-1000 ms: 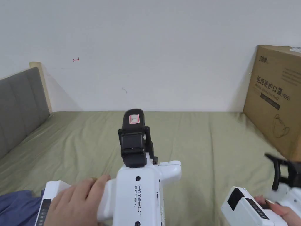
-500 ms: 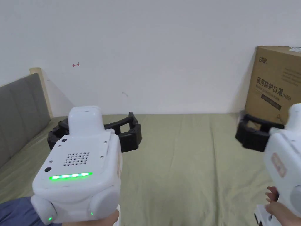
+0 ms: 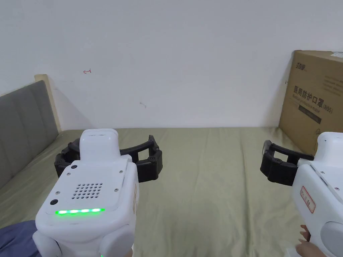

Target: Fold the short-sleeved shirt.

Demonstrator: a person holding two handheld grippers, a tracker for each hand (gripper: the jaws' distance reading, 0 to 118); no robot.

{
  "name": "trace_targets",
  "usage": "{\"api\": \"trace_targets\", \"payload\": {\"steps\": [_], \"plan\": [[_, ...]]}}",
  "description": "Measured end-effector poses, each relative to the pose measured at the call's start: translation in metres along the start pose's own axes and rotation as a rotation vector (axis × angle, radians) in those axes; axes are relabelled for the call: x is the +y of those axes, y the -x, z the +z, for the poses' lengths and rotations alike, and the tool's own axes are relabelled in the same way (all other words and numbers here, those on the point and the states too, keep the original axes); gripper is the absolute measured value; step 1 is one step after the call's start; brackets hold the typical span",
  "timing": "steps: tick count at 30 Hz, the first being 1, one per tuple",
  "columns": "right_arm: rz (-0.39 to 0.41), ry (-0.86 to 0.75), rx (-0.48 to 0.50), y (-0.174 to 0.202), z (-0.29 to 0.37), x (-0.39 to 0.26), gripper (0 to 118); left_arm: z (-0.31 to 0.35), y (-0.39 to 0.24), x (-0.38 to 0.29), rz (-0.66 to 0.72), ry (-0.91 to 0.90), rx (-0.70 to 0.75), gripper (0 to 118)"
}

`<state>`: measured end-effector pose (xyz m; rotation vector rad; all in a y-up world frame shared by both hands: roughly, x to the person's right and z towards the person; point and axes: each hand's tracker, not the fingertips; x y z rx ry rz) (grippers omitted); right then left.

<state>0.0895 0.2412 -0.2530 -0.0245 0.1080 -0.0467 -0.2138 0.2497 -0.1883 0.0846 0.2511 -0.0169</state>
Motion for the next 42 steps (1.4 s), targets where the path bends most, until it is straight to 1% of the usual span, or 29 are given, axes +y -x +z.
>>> {"api": "trace_targets", "payload": {"steps": [6,10,15,20,26,29,30,31,32,33,34,35,36,37,38,42], "plan": [[0.000,-0.013,0.016,-0.001,0.005,0.001,118,-0.001,-0.001,-0.002,0.018,0.011,0.002,118],[0.017,-0.038,0.022,0.002,0.009,0.002,118,-0.003,-0.001,-0.004,0.019,0.019,-0.003,118],[0.030,-0.034,0.010,0.006,0.007,0.005,118,-0.004,-0.003,-0.004,0.010,0.022,-0.010,118],[0.014,-0.036,0.027,0.006,0.008,0.005,118,-0.006,-0.004,-0.001,0.002,0.023,-0.008,118],[0.035,-0.042,0.025,0.010,0.007,0.007,118,-0.008,-0.004,0.002,0.008,0.025,-0.014,118],[0.027,-0.039,0.026,0.010,0.006,0.006,114,-0.009,-0.004,0.001,0.015,0.031,-0.020,117],[0.025,-0.038,0.026,0.010,0.005,0.006,109,-0.009,-0.004,0.001,0.016,0.033,-0.020,111],[0.030,-0.035,0.023,0.010,0.005,0.005,99,-0.009,-0.003,0.001,0.014,0.034,-0.024,96],[0.038,-0.031,0.024,0.011,0.005,0.005,62,-0.008,-0.004,0.001,0.006,0.033,-0.026,53],[0.050,-0.033,0.023,0.012,0.005,0.003,23,-0.008,-0.004,0.001,-0.011,0.034,-0.028,13],[0.068,-0.030,0.013,0.013,0.004,0.002,5,-0.010,-0.006,0.001,-0.033,0.052,-0.025,1],[0.074,-0.009,-0.002,0.012,0.002,0.001,5,-0.013,-0.007,-0.001,-0.054,0.088,-0.005,0],[0.062,-0.008,0.001,0.010,0.001,-0.001,4,-0.014,-0.007,-0.006,-0.038,0.091,0.006,0],[0.014,0.007,0.051,0.005,0.002,-0.003,3,-0.015,-0.002,-0.010,0.001,0.111,-0.036,0],[-0.009,0.017,0.060,0.001,0.002,-0.003,1,-0.015,0.001,-0.012,0.033,0.123,-0.074,0],[-0.006,0.015,0.025,-0.005,0.004,-0.006,0,-0.014,0.000,-0.021,0.014,0.128,-0.047,0]]}}
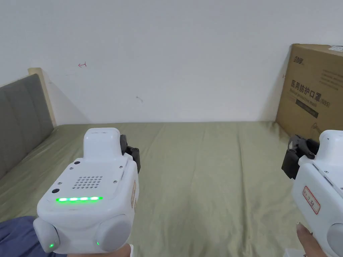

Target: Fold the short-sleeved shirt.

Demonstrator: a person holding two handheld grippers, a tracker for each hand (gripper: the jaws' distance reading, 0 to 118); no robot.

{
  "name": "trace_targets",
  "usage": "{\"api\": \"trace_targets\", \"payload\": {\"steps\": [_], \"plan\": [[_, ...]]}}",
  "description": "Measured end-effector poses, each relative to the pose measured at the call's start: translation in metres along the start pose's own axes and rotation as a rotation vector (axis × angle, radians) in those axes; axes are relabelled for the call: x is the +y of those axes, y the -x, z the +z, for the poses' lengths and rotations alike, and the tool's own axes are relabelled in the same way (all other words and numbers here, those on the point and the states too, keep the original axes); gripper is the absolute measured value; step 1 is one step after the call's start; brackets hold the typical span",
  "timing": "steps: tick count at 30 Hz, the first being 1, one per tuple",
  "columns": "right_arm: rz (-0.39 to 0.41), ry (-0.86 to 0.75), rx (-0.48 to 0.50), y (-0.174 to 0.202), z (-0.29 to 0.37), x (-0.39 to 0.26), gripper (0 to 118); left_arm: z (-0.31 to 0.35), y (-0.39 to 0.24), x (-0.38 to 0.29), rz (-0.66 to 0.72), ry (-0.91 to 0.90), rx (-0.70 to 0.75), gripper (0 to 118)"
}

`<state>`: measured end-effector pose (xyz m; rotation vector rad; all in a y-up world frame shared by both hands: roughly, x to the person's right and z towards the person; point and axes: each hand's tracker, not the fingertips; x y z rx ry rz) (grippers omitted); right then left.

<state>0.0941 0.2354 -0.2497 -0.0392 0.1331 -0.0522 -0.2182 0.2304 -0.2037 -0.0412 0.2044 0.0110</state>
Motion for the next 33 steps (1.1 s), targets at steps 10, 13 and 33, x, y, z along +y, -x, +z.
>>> {"api": "trace_targets", "payload": {"steps": [10,13,33], "plan": [[-0.002,0.045,0.129,0.046,-0.008,-0.010,0,0.035,0.061,-0.002,-0.011,0.018,0.048,0],[-0.004,0.094,0.267,0.092,-0.016,-0.020,0,0.068,0.116,-0.008,-0.034,0.015,0.213,0],[0.065,0.267,0.446,0.141,-0.035,-0.045,0,0.007,0.282,-0.088,0.307,0.701,0.120,0]]}}
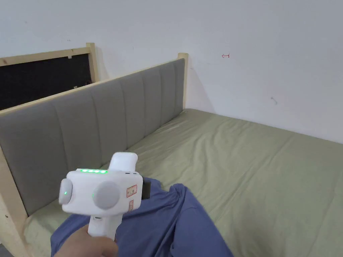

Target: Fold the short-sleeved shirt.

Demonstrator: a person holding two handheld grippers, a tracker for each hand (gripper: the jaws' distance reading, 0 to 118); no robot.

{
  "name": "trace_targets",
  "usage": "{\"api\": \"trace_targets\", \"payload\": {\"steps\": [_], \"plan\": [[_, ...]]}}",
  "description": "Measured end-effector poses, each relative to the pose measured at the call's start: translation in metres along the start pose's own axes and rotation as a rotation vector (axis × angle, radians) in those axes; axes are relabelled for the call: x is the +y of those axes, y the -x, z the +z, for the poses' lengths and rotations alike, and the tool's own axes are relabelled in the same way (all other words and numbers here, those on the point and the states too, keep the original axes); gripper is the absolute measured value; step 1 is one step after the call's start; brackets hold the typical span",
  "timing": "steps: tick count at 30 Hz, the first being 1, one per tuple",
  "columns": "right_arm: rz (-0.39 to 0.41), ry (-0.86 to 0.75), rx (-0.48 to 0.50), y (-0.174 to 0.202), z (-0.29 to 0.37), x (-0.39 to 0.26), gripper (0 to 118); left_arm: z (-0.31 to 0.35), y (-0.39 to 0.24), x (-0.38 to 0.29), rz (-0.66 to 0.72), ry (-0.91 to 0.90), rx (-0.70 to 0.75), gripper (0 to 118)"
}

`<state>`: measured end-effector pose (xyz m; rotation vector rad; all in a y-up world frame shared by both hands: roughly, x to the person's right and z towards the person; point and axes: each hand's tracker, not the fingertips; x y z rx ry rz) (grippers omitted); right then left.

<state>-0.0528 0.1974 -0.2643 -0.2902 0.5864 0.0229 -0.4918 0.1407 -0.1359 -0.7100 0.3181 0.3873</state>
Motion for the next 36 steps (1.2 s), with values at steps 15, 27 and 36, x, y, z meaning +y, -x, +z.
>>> {"api": "trace_targets", "payload": {"steps": [15,27,36], "plan": [[-0.020,0.194,-0.094,-0.056,-0.026,-0.039,0,-0.209,0.017,-0.051,0.006,0.414,0.077,115],[-0.018,0.220,-0.033,-0.052,-0.020,-0.040,0,-0.156,0.024,-0.057,-0.042,0.214,0.119,1],[-0.063,0.176,-0.047,-0.063,0.008,-0.029,0,-0.007,0.033,-0.022,-0.031,-0.164,0.132,1]]}}
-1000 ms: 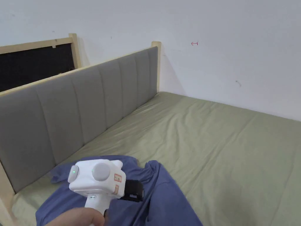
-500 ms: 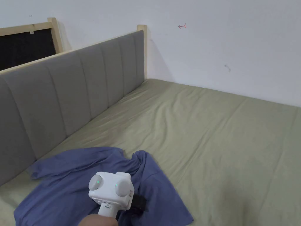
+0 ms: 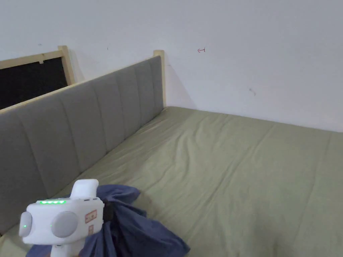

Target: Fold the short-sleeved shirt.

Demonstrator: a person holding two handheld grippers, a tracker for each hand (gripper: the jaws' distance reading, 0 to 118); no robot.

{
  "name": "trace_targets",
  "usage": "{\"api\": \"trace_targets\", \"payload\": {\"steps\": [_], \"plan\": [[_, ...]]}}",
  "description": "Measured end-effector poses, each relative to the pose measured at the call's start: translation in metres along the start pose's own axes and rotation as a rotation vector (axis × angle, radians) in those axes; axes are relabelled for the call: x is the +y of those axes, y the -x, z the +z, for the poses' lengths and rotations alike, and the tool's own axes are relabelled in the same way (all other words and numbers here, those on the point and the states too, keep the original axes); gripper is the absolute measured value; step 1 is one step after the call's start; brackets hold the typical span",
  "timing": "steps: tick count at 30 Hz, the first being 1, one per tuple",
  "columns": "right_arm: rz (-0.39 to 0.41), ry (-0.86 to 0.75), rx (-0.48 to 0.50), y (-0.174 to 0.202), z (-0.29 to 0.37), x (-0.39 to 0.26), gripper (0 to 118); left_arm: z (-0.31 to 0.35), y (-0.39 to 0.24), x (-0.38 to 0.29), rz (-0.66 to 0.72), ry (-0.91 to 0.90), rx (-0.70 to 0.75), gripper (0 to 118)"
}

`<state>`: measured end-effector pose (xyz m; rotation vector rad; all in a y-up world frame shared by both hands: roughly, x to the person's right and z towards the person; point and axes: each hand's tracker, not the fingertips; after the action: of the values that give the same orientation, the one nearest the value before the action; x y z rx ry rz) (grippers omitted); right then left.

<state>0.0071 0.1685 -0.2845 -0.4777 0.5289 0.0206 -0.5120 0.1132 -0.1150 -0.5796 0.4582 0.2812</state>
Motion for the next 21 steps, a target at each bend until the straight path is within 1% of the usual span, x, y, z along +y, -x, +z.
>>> {"api": "trace_targets", "payload": {"steps": [2,3,7,10,12,15,17,21], "plan": [[-0.007,-0.018,-0.005,-0.001,0.010,0.004,0,0.030,0.002,0.020,0.011,-0.096,0.000,1],[-0.012,-0.028,-0.008,-0.003,0.015,0.006,0,0.047,0.000,0.032,0.020,-0.124,-0.022,1],[-0.027,-0.068,-0.023,-0.007,0.033,0.014,0,0.102,-0.018,0.086,-0.025,-0.277,-0.059,1],[-0.043,-0.111,-0.038,-0.011,0.046,0.021,0,0.138,-0.049,0.127,-0.072,-0.374,-0.167,1],[-0.058,-0.147,-0.048,-0.015,0.057,0.026,0,0.165,-0.088,0.147,-0.125,-0.419,-0.237,1],[-0.073,-0.192,-0.068,-0.024,0.074,0.034,0,0.185,-0.142,0.166,-0.161,-0.436,-0.387,1],[-0.078,-0.218,-0.088,-0.032,0.085,0.038,0,0.185,-0.172,0.176,-0.186,-0.423,-0.466,1],[-0.090,-0.257,-0.142,-0.052,0.106,0.042,0,0.165,-0.253,0.173,-0.278,-0.363,-0.624,1]]}}
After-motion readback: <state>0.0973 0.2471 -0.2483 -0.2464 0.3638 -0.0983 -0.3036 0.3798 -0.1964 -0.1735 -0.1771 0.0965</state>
